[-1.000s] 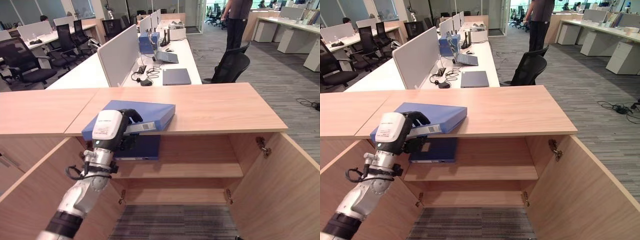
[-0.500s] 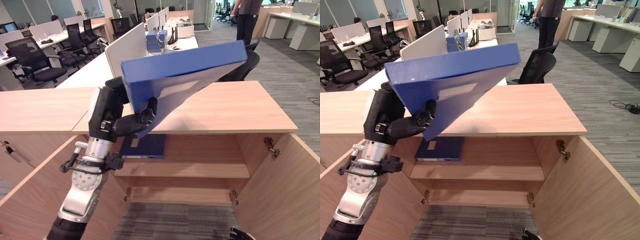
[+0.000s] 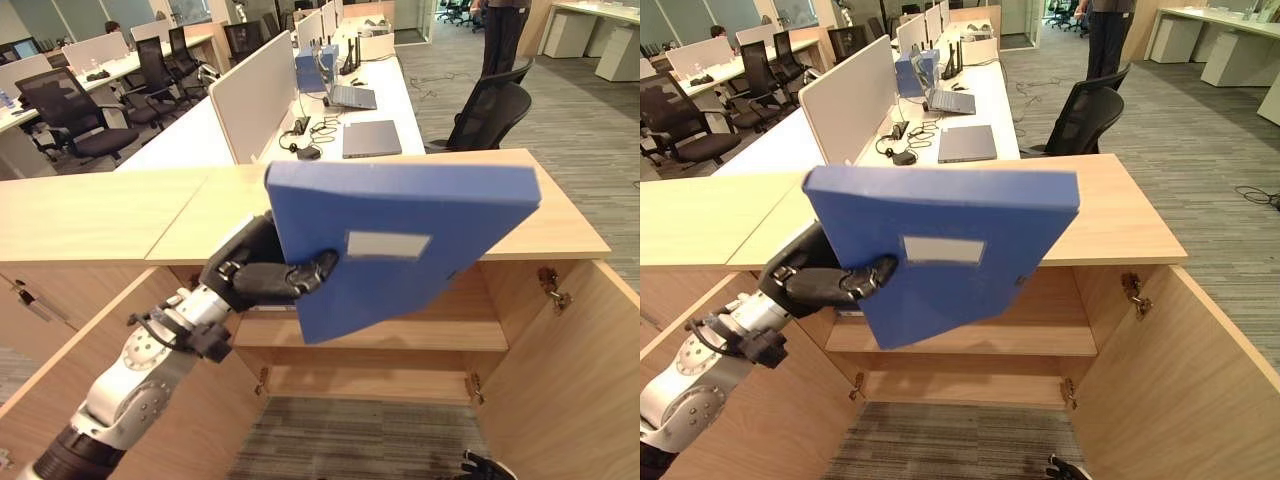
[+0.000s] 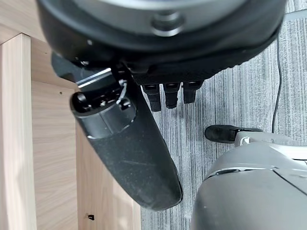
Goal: Put the empty folder in the office cabinet
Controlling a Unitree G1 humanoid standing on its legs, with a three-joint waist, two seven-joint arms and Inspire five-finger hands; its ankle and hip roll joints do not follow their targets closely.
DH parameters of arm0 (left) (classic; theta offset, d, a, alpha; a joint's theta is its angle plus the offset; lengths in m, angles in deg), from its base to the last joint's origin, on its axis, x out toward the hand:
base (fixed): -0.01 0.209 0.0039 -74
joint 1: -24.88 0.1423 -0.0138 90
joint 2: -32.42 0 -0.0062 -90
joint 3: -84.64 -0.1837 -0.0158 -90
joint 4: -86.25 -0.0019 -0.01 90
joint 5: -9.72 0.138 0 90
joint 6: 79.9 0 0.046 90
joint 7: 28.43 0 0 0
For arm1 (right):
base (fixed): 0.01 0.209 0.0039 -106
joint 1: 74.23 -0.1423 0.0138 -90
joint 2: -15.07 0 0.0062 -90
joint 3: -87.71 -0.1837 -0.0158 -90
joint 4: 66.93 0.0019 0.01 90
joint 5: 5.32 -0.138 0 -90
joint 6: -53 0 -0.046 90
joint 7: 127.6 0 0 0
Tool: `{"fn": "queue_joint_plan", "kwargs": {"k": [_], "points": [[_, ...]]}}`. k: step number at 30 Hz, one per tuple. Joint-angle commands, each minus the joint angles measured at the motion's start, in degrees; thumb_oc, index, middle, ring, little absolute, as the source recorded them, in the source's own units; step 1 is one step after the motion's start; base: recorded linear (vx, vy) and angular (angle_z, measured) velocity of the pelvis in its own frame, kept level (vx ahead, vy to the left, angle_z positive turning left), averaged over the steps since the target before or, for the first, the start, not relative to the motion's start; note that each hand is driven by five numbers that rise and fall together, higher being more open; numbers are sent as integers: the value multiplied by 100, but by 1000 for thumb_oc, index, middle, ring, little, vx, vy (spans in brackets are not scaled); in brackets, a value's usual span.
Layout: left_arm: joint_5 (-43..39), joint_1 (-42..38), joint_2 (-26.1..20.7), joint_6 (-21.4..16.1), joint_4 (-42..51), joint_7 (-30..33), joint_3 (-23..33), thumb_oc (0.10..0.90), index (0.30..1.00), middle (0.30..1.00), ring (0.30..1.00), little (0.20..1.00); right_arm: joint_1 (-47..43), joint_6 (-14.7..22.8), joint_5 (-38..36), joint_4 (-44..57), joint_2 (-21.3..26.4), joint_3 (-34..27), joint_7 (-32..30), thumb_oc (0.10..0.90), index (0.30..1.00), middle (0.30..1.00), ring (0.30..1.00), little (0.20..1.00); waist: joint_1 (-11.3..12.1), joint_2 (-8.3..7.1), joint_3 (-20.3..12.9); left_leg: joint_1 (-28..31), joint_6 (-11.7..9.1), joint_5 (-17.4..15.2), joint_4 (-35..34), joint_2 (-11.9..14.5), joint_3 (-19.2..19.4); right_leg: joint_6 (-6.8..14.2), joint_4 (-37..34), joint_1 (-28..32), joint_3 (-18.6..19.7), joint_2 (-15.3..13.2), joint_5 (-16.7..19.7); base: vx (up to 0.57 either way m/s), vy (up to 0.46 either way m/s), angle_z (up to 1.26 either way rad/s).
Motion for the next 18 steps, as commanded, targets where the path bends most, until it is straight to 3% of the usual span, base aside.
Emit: {"fn": "queue_joint_plan", "kwargs": {"k": [1, 10, 18], "points": [[-533, -818, -247, -386, 208, -237, 232, 400, 300, 300, 300, 300, -696, 149, -290, -187, 57, 54, 1, 800, 900, 900, 900, 900, 80, -233, 13, 639, -179, -987, -4, -61, -238, 328, 206, 80, 411, -235, -613, 0, 0, 0], [-645, -838, -611, -107, 219, -870, 9, 400, 300, 300, 300, 300, -664, 128, -243, -242, -23, 131, 112, 800, 900, 900, 900, 900, 69, -216, -5, 632, -180, -983, -4, -66, -202, 344, 208, 67, 424, -254, -603, 0, 0, 0], [-77, -344, -115, -370, -161, -417, 355, 400, 300, 300, 300, 300, -647, 205, -717, 236, 10, -50, 118, 800, 900, 900, 900, 900, 79, -262, 12, 614, -174, -989, -4, -81, -190, 344, 203, 26, 445, -265, -584, 0, 0, 0]]}}
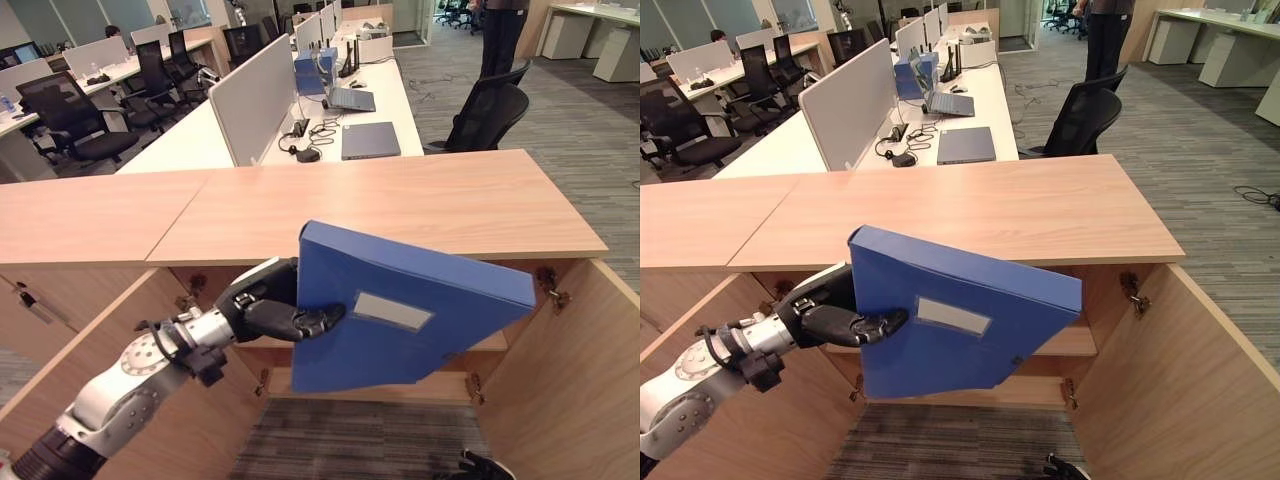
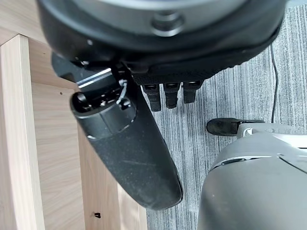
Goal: Put the empty folder in the office cabinet
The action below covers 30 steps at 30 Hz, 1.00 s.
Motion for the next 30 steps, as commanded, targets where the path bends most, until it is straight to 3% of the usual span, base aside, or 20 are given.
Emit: {"fn": "queue_joint_plan", "kwargs": {"k": [1, 9, 13, 16, 23, 30], "points": [[92, -551, -1, -769, 89, 269, 682, 400, 300, 300, 300, 300, -605, 281, -607, 355, 82, -80, 35, 800, 900, 900, 900, 900, 90, -292, 27, 596, -176, -989, -4, -81, -207, 347, 202, 21, 431, -262, -590, 0, 0, 0], [243, -214, 314, -786, -340, 386, 1130, 400, 300, 300, 300, 300, -300, 444, -1382, 2187, 474, -484, 231, 800, 900, 900, 900, 900, 47, -335, 33, 586, -172, -995, -4, -86, -213, 356, 196, 11, 435, -269, -589, 0, 0, 0], [363, -72, 477, -829, -496, 389, 1483, 400, 300, 300, 300, 300, -130, 546, -2170, 3781, 812, -865, 596, 800, 900, 900, 900, 900, 6, -366, 21, 573, -165, -1004, -4, -87, -227, 371, 198, -13, 433, -282, -584, 0, 0, 0], [374, -50, 524, -812, -513, 355, 1519, 400, 300, 300, 300, 300, -79, 535, -2324, 4156, 916, -888, 721, 800, 900, 900, 900, 900, -8, -368, 12, 574, -163, -1005, -4, -87, -224, 373, 198, -17, 430, -284, -583, 0, 0, 0], [399, -77, 541, -774, -438, 78, 1505, 400, 300, 300, 300, 300, -151, 340, -3043, 5419, 1354, -574, 1504, 800, 900, 900, 900, 900, -25, -390, -19, 575, -166, -1000, -4, -78, -213, 375, 192, -21, 436, -285, -584, 0, 0, 0], [417, -181, 611, -753, -326, -79, 1388, 400, 300, 300, 300, 300, -400, 203, -3288, 5955, 1403, -208, 1819, 800, 900, 900, 900, 900, -19, -378, -30, 565, -164, -996, -4, -71, -206, 378, 189, -46, 438, -283, -580, 0, 0, 0]]}}
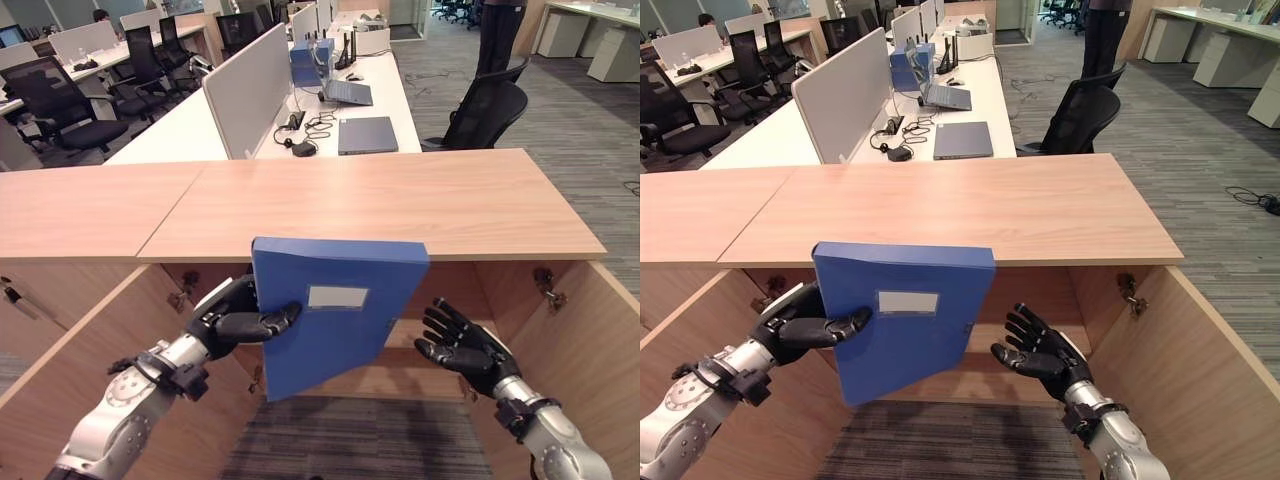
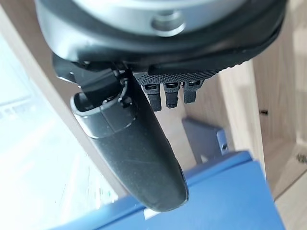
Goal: Put the empty folder in the office cabinet
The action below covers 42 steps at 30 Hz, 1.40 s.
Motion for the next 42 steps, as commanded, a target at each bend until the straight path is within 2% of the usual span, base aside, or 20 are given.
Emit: {"fn": "queue_joint_plan", "kwargs": {"k": [1, 8, 25, 31, 36, 42], "points": [[-187, -1029, 11, -728, 439, -194, 432, 400, 300, 300, 300, 300, -935, 333, -440, 559, 46, 25, 411, 800, 900, 900, 900, 900, -2, -219, -18, 664, -178, -993, -5, -66, -211, 368, 159, 57, 436, -273, -579, 0, 0, 0], [-220, -1109, 80, -682, 551, -300, 273, 400, 300, 300, 300, 300, -1195, 355, -536, 929, -117, 339, 496, 800, 900, 900, 900, 900, 16, -213, -22, 662, -173, -996, -5, -62, -222, 360, 153, 67, 451, -270, -582, 0, 0, 0], [-393, -1556, 178, -395, 868, -717, -658, 400, 300, 300, 300, 300, -2039, 432, -559, 1436, -597, 1248, 639, 800, 900, 900, 900, 900, 67, -213, -46, 659, -153, -991, -5, -54, -247, 344, 182, 63, 478, -255, -598, 0, 0, 0], [-678, -1850, -90, -146, 1019, -1151, -1280, 400, 300, 300, 300, 300, -2394, 373, -634, 1474, -650, 1719, 756, 800, 900, 900, 900, 900, 81, -209, -45, 662, -151, -980, -5, -53, -237, 338, 203, 56, 489, -252, -596, 0, 0, 0], [-1078, -2350, -330, 138, 1045, -1828, -1930, 400, 300, 300, 300, 300, -2690, 257, -1116, 1833, -683, 2281, 1088, 800, 900, 900, 900, 900, 65, -199, -46, 658, -152, -967, -5, -56, -234, 350, 222, 34, 504, -238, -589, 0, 0, 0], [-1131, -2499, -249, 116, 1028, -2196, -2004, 400, 300, 300, 300, 300, -2863, 259, -1640, 2326, -1010, 2510, 1382, 800, 900, 900, 900, 900, 56, -179, -62, 661, -150, -963, -5, -61, -227, 350, 243, 14, 521, -238, -589, 0, 0, 0]]}}
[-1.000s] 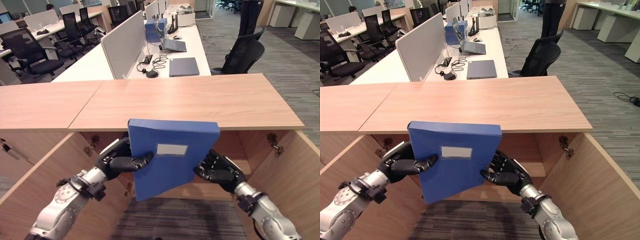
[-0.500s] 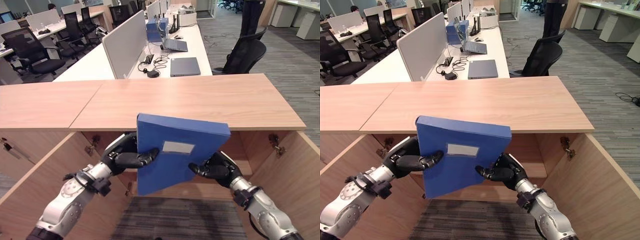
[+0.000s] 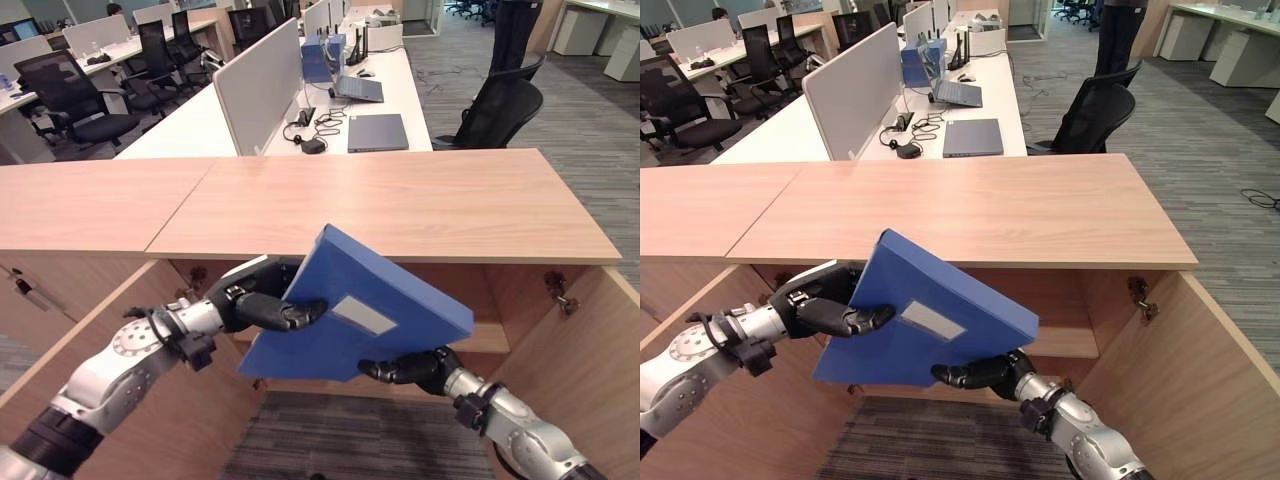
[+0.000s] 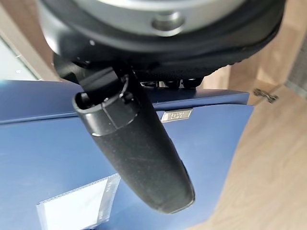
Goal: Put the empty folder in the office cabinet
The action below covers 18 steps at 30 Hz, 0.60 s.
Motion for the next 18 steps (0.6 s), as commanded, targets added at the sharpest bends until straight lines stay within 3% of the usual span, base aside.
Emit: {"fn": "queue_joint_plan", "kwargs": {"k": [1, 18], "points": [[-674, -984, 847, -310, 1024, -1453, -901, 400, 300, 300, 300, 300, -2122, 701, -1038, 1819, -1449, 500, 1430, 800, 900, 900, 900, 900, -106, -203, -65, 663, -177, -973, -5, -53, -240, 362, 240, 14, 511, -234, -587, 0, 0, 0], [-698, -855, 1727, -516, 675, -1126, -490, 400, 300, 300, 300, 300, -2546, 934, -1329, 2244, -2024, 329, 1249, 800, 900, 900, 900, 900, -70, -229, -125, 663, -161, -985, -5, -55, -257, 323, 268, 8, 528, -216, -603, 0, 0, 0]]}}
